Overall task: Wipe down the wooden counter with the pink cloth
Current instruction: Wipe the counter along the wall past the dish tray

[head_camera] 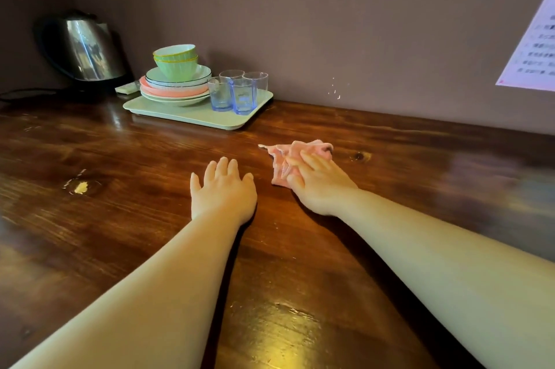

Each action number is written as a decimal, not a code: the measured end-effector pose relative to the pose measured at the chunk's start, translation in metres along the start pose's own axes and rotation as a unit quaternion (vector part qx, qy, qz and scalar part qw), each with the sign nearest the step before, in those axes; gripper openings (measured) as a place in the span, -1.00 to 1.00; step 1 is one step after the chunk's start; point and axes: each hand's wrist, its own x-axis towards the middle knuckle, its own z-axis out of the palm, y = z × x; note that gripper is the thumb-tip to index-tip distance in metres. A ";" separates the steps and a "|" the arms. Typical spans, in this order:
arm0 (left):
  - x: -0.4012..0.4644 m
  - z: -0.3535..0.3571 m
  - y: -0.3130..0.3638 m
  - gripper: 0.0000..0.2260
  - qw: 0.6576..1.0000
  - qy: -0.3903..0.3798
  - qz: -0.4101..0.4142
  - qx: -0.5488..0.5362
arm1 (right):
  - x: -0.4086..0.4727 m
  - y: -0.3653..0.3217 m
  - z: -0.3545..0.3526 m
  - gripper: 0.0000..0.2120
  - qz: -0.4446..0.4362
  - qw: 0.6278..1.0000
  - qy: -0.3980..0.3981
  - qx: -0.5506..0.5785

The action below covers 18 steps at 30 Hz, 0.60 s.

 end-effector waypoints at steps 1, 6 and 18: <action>0.000 0.000 -0.001 -0.47 1.000 -0.001 -0.001 -0.001 | 0.005 0.003 -0.005 -0.47 0.006 1.000 0.000 0.004; 0.001 0.000 -0.003 -0.46 1.000 -0.005 0.006 -0.002 | 0.015 -0.002 -0.019 -0.48 0.052 0.998 0.012 -0.032; -0.004 -0.004 -0.002 -0.47 1.000 -0.015 0.011 0.002 | 0.015 0.016 -0.017 -0.50 0.074 0.995 0.038 -0.048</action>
